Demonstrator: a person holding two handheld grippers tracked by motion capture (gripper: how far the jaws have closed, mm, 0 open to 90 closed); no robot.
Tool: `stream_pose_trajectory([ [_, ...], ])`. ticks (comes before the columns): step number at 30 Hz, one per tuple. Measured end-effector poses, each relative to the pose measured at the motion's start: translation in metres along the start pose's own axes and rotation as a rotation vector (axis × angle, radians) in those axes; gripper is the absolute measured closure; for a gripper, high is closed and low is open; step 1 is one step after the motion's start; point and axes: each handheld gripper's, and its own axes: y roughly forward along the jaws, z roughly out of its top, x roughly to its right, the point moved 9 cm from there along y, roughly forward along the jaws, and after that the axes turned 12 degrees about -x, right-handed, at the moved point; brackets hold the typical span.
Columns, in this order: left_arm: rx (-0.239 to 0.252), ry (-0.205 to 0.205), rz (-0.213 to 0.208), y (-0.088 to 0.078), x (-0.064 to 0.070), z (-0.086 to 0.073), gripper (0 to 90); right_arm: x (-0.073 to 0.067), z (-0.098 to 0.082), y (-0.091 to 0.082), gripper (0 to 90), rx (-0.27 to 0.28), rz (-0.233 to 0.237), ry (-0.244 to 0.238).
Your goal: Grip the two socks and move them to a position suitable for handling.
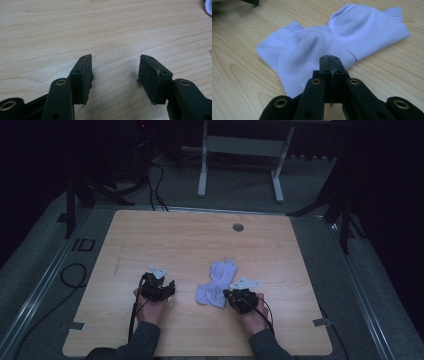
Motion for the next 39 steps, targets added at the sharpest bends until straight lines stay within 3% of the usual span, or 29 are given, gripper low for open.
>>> stream_pose_trajectory([
  [6,-0.009,0.014,-0.013,-0.002,0.002,0.000,52.2,-0.005,-0.004,0.010,88.5,-0.040,-0.008,-0.009],
  [14,-0.009,0.049,-0.077,-0.006,0.015,-0.001,59.3,-0.010,-0.002,0.012,88.9,-0.042,-0.011,-0.049],
  [17,-0.002,0.095,-0.116,-0.009,0.025,0.000,59.8,-0.012,-0.001,0.013,89.3,-0.039,-0.014,-0.064],
  [22,-0.004,0.136,-0.164,-0.011,0.036,-0.002,64.6,-0.015,-0.001,0.013,89.6,-0.039,-0.004,-0.080],
  [23,-0.003,0.156,-0.193,-0.013,0.041,-0.003,66.3,-0.016,-0.001,0.014,89.7,-0.039,-0.002,-0.087],
  [26,0.004,0.175,-0.211,-0.015,0.046,-0.003,70.0,-0.017,-0.001,0.014,89.8,-0.037,0.000,-0.094],
  [28,0.011,0.193,-0.220,-0.016,0.050,-0.003,78.3,-0.018,-0.001,0.014,89.7,-0.038,0.007,-0.098],
  [33,0.020,0.228,-0.262,-0.016,0.065,-0.004,89.3,-0.020,0.000,0.015,89.7,-0.036,0.009,-0.105],
  [39,0.023,0.268,-0.288,-0.016,0.076,-0.004,89.6,-0.022,0.000,0.015,89.7,-0.034,0.012,-0.115],
])
